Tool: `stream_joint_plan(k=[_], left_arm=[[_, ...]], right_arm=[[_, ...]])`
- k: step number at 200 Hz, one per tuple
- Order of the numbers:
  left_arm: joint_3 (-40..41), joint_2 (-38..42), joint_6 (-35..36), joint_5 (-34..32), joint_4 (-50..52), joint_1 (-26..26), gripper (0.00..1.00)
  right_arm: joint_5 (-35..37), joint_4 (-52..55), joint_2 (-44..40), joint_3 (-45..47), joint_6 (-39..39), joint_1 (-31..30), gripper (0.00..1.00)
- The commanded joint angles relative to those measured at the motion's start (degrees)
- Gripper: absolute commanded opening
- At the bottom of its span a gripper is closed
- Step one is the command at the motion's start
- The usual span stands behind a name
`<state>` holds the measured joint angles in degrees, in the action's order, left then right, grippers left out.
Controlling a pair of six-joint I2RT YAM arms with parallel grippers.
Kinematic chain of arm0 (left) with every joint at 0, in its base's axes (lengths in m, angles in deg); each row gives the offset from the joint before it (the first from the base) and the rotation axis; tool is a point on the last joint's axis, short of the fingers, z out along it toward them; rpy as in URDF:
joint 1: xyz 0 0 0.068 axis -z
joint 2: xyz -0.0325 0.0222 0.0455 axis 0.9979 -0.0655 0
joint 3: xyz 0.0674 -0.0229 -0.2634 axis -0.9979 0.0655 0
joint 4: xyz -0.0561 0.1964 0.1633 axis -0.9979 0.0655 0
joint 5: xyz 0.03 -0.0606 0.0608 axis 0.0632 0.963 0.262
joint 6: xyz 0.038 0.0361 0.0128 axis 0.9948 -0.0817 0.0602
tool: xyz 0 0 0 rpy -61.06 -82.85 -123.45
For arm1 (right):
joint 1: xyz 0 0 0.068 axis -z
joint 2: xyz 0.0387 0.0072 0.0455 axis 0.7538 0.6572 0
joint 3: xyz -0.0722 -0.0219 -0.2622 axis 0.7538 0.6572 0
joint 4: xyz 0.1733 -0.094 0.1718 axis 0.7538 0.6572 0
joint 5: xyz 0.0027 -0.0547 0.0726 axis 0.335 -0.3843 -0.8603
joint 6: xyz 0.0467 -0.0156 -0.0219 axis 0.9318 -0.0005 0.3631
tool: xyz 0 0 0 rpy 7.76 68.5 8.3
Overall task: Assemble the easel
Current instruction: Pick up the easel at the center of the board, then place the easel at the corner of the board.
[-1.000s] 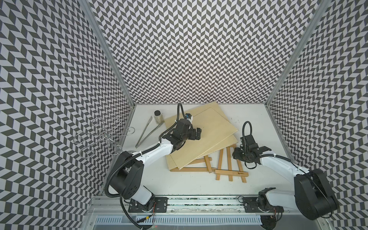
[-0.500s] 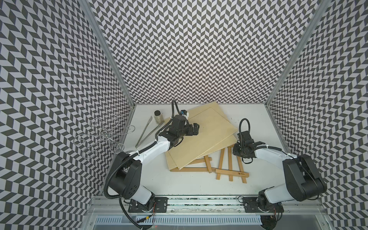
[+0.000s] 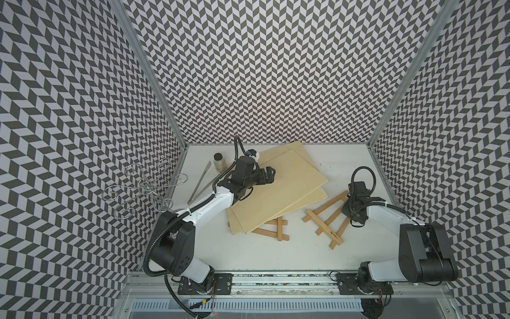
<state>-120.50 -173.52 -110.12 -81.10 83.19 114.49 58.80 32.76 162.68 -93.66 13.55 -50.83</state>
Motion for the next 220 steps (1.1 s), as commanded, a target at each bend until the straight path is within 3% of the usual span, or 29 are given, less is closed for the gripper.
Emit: stream_joint_plan(k=[1, 24, 42, 85, 122, 144, 169, 220], left_arm=[[-1.6, 1.8, -0.5, 0.5, 1.2, 0.0, 0.99], [-2.1, 2.1, -0.3, 0.8, 2.2, 0.0, 0.99], [-2.5, 2.1, 0.3, 0.8, 3.1, -0.2, 0.99], [-3.3, 0.6, 1.6, 1.5, 5.5, -0.7, 0.99], [-4.0, -0.3, 1.8, 1.9, 7.0, -0.7, 0.99], [-4.0, -0.1, 2.3, 1.6, 7.6, -0.7, 0.99], [-4.2, -0.2, 3.0, 0.9, 8.5, -0.7, 0.99], [-4.4, -0.7, 3.5, 0.5, 9.2, -1.8, 0.99]], right_arm=[[14.5, 5.5, -5.4, -4.3, 4.2, 1.6, 0.00], [23.5, 4.7, -9.6, -6.3, 2.5, 5.3, 0.00], [26.0, 3.5, -11.2, -9.7, 0.8, 9.8, 0.00], [21.5, -3.0, -9.3, -20.6, -2.5, 16.7, 0.00], [12.2, -12.1, -4.1, -29.4, -10.9, 16.7, 0.00], [11.2, -15.7, -0.6, -32.9, -14.8, 16.6, 0.00], [13.1, -15.7, 6.5, -39.1, -18.8, 15.4, 0.00], [26.4, -24.4, 17.7, -46.6, -31.4, 8.0, 0.00]])
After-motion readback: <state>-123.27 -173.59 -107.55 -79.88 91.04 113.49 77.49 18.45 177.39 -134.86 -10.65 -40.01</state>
